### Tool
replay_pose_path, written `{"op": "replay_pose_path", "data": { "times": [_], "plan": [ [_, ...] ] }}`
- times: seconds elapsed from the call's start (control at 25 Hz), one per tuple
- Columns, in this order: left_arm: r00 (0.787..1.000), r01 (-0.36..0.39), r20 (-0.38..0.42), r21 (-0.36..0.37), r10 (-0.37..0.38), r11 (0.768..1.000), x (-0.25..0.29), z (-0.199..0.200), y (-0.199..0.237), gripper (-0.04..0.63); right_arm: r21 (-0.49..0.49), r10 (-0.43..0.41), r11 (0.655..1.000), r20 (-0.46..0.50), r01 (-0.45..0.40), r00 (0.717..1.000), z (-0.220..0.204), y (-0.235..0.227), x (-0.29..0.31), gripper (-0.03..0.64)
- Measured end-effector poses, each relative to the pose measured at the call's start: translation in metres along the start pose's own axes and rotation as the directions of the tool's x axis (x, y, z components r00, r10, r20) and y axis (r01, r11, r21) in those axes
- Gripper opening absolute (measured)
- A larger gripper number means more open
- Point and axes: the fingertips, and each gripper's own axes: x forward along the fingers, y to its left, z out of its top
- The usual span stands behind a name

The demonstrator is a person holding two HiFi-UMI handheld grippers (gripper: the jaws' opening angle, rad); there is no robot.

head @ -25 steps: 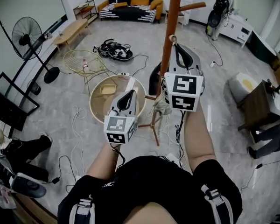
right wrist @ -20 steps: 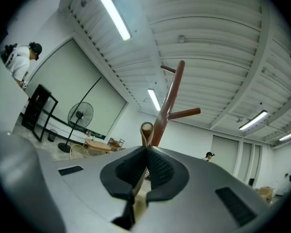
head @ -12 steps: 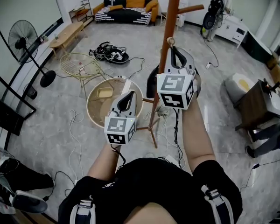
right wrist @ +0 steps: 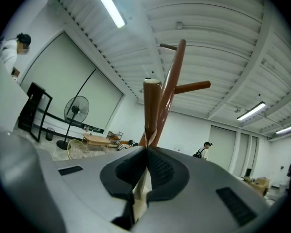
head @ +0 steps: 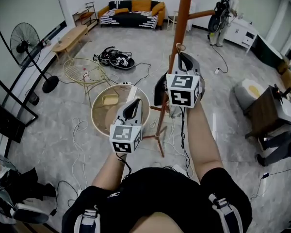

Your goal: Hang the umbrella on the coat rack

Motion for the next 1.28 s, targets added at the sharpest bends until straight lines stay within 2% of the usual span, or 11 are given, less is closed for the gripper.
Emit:
{"op": "replay_pose_path", "data": {
  "times": [0.28, 0.36, 0.44, 0.52, 0.64, 0.76, 0.92, 1.12, 1.28],
  "plan": [
    [1.000, -0.004, -0.003, 0.002, 0.004, 1.000, -0.001, -0.005, 0.004, 0.017, 0.008, 0.009, 1.000, 0.055, -0.010, 0.998, -0.006, 0.001, 0.007, 0.028],
    [1.000, -0.002, -0.005, 0.004, 0.002, 1.000, -0.003, -0.004, 0.007, 0.017, 0.059, 0.030, 0.998, 0.095, -0.036, 0.995, -0.005, 0.002, 0.001, 0.049],
    [1.000, 0.001, -0.008, 0.006, -0.001, 1.000, -0.006, -0.002, 0.011, 0.017, 0.137, 0.060, 0.987, 0.127, -0.078, 0.990, -0.004, 0.003, -0.008, 0.108],
    [1.000, 0.000, -0.011, 0.003, 0.000, 1.000, -0.008, -0.002, 0.015, 0.017, 0.215, 0.079, 0.970, 0.165, -0.113, 0.983, -0.006, 0.004, -0.021, 0.121],
    [1.000, -0.001, -0.016, 0.002, 0.001, 1.000, -0.011, -0.003, 0.018, 0.017, 0.290, 0.066, 0.947, 0.239, -0.136, 0.969, -0.004, 0.003, -0.051, 0.097],
    [1.000, 0.011, -0.021, 0.003, -0.011, 1.000, -0.014, -0.002, 0.017, 0.017, 0.331, 0.041, 0.934, 0.266, -0.131, 0.963, -0.005, 0.006, -0.078, 0.020],
    [0.999, 0.034, -0.034, 0.003, -0.034, 0.999, -0.018, -0.010, 0.012, 0.017, 0.374, 0.048, 0.918, 0.229, -0.133, 0.972, -0.030, 0.024, -0.101, 0.012],
    [0.996, 0.068, -0.056, 0.008, -0.067, 0.998, -0.026, -0.016, 0.007, 0.017, 0.398, 0.075, 0.911, 0.100, -0.109, 0.992, -0.081, 0.051, -0.111, 0.011],
    [0.995, 0.076, -0.059, 0.015, -0.075, 0.997, -0.028, -0.017, 0.008, 0.017, 0.424, 0.075, 0.900, 0.071, -0.098, 0.995, -0.095, 0.056, -0.115, 0.011]
  ]
}}
